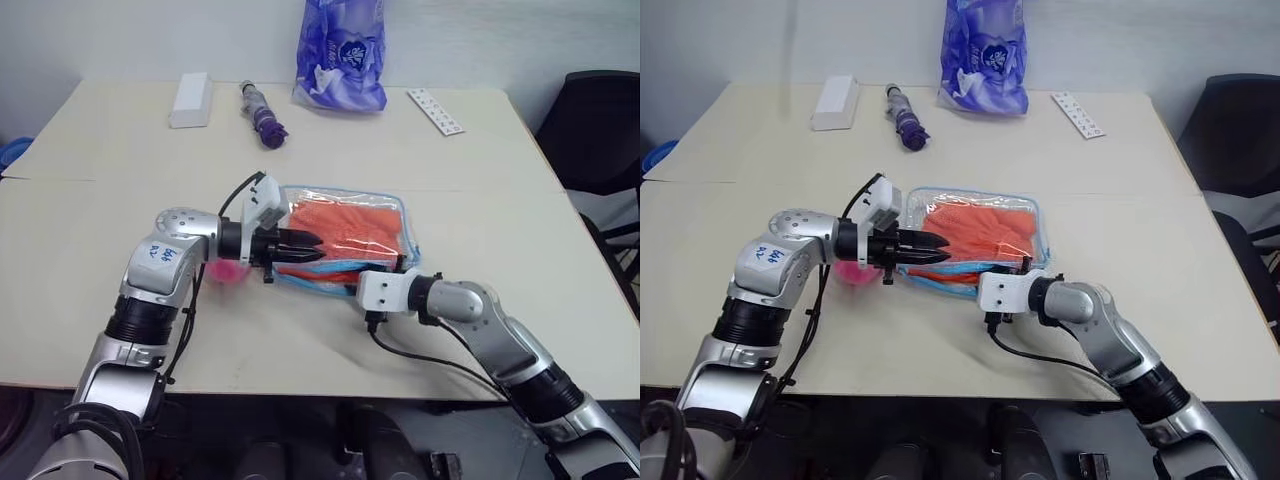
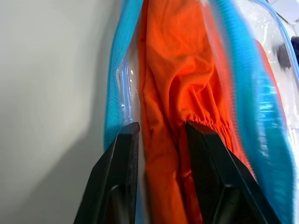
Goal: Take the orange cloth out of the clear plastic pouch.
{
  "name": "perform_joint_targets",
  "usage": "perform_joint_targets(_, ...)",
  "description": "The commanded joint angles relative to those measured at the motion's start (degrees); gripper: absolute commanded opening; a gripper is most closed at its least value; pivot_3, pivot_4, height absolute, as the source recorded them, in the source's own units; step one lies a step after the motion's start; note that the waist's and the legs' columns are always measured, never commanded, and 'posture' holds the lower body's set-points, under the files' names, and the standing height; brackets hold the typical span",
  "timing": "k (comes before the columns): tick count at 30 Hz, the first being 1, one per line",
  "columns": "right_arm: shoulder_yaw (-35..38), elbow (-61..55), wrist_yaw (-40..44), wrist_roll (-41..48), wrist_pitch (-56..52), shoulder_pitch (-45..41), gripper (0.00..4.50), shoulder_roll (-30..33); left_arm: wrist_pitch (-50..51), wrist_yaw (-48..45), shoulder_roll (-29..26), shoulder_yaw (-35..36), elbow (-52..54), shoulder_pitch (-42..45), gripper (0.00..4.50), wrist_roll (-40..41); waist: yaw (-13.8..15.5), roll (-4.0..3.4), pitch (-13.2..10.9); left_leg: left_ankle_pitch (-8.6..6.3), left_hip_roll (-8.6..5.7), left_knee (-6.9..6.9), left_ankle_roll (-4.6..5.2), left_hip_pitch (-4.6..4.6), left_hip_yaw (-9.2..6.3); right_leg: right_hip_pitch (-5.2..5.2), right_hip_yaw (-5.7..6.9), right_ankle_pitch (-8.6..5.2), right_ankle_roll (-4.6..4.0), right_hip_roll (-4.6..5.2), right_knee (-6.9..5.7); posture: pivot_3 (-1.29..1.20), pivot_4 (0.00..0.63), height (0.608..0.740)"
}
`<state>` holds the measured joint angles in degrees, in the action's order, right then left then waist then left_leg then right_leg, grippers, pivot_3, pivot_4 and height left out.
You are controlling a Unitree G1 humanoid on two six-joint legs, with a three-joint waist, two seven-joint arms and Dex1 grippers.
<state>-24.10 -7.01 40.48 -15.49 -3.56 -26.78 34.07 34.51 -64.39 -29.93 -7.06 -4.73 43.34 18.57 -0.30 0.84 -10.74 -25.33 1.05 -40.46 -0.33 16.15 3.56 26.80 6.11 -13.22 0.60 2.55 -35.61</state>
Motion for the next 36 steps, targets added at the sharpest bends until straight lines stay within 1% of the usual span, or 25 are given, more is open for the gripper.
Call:
perform_joint_targets(1,0.0,2.0,-0.8,-1.9,1.7,-2.0,1.6,-1.7,-0.6,-0.3,-0.5,0.3,3.2,0.2,1.17,1.2,0.0,0.0,0.0,0.0,0.0,0.0,0.0,0.0,0.0,0.0,-0.01,0.0,0.0,0.01,0.0,0.0,0.15,0.74)
perform_joint_targets(3,0.6,2.6,-0.4,-1.6,1.8,-2.2,1.6,-2.4,-2.4,-1.4,-1.9,-0.6,3.8,-0.5,1.17,0.1,0.1,0.0,0.0,0.0,0.0,-0.01,0.0,-0.01,-0.01,0.0,0.01,0.0,0.0,0.01,0.01,0.0,0.15,0.74)
perform_joint_targets(6,1.2,2.4,0.5,-1.4,2.1,-2.0,1.6,-2.2,-8.6,-3.7,-5.6,-2.0,2.2,-1.1,1.17,-3.4,-0.1,-0.01,0.0,0.0,0.01,-0.02,0.0,-0.02,-0.11,0.02,0.0,0.0,0.0,0.02,0.01,0.0,0.15,0.74)
perform_joint_targets(7,1.3,2.2,0.7,-1.3,2.1,-1.8,1.64,-2.0,-8.9,-4.4,-6.4,-1.6,1.5,-0.8,1.56,-3.1,-0.1,-0.01,0.0,0.0,0.02,-0.02,-0.01,-0.03,-0.2,0.02,0.01,0.0,0.0,0.02,0.0,0.0,0.15,0.74)
perform_joint_targets(10,1.7,1.7,1.2,-1.1,1.5,-1.3,1.64,-2.0,-11.2,-7.9,-9.1,-1.3,1.7,-0.9,2.32,-2.4,0.0,-0.01,0.0,0.0,0.01,-0.06,-0.02,-0.03,-0.39,0.05,0.05,0.0,-0.01,0.02,0.01,0.0,0.15,0.74)
perform_joint_targets(13,2.1,1.4,1.2,-1.0,1.2,-0.9,1.64,-2.2,-18.7,-7.1,-10.1,-3.0,0.2,-1.5,3.25,-6.7,0.1,-0.01,0.0,0.0,-0.02,-0.07,-0.01,-0.01,-0.53,0.05,0.07,0.0,0.0,0.05,0.04,0.0,0.15,0.74)
perform_joint_targets(17,2.3,1.1,1.2,-1.0,0.9,-0.6,1.64,-2.5,-27.4,-4.6,-8.1,-5.0,-3.1,-2.1,3.25,-11.2,0.2,-0.01,0.0,0.0,-0.03,-0.07,-0.01,0.0,-0.55,0.05,0.11,0.0,-0.01,0.06,0.03,0.0,0.15,0.74)
perform_joint_targets(22,2.4,0.9,1.1,-1.0,0.7,-0.5,1.64,-2.7,-33.0,-1.9,-5.4,-6.7,-6.8,-2.2,3.25,-15.1,0.2,-0.01,0.0,-0.01,-0.04,-0.07,0.01,0.02,-0.55,0.05,0.16,0.0,0.0,0.07,0.03,0.0,0.15,0.74)
perform_joint_targets(25,2.4,0.9,1.0,-1.1,0.8,-0.5,1.64,-2.6,-32.8,-0.2,-3.0,-5.9,-8.9,-1.0,2.68,-14.5,0.2,-0.01,0.0,-0.01,-0.03,-0.07,0.01,0.01,-0.56,0.05,0.15,0.0,0.0,0.07,0.02,0.0,0.15,0.74)
perform_joint_targets(26,2.3,0.9,1.0,-1.3,1.0,-0.5,1.64,-2.5,-32.1,-0.5,-2.6,-5.5,-8.9,-0.8,2.42,-13.7,0.2,-0.01,0.0,-0.01,-0.03,-0.07,0.02,0.01,-0.56,0.05,0.15,0.0,0.0,0.07,0.02,0.0,0.15,0.74)
perform_joint_targets(27,2.3,0.9,1.0,-1.4,1.0,-0.6,1.64,-2.5,-30.2,-0.9,-2.3,-4.8,-8.6,-0.5,2.03,-12.6,0.2,-0.01,0.0,-0.01,-0.03,-0.07,0.02,0.02,-0.56,0.05,0.15,0.0,0.0,0.07,0.02,0.0,0.15,0.74)
perform_joint_targets(33,2.2,2.7,0.1,-2.4,2.9,-3.2,1.64,-2.9,-16.9,-3.6,-2.4,-2.1,-5.3,0.9,0.26,-5.7,0.1,-0.01,0.0,-0.02,-0.03,-0.07,0.03,0.02,-0.57,0.05,0.16,0.0,0.0,0.07,0.01,0.0,0.15,0.74)
perform_joint_targets(34,1.9,3.5,-0.2,-3.1,3.7,-4.0,1.64,-2.8,-15.4,-3.8,-2.6,-2.1,-4.5,0.7,0.04,-5.3,0.0,-0.01,0.0,-0.02,-0.04,-0.07,0.03,0.02,-0.56,0.05,0.15,0.0,0.0,0.07,0.01,0.0,0.15,0.74)
perform_joint_targets(36,0.8,5.6,-0.1,-4.9,5.6,-5.5,1.64,-2.4,-13.3,-3.5,-2.4,-1.7,-3.0,0.5,0.04,-4.4,0.0,-0.01,0.0,-0.02,-0.03,-0.07,0.03,0.01,-0.58,0.05,0.15,0.0,0.0,0.07,0.01,0.0,0.15,0.74)
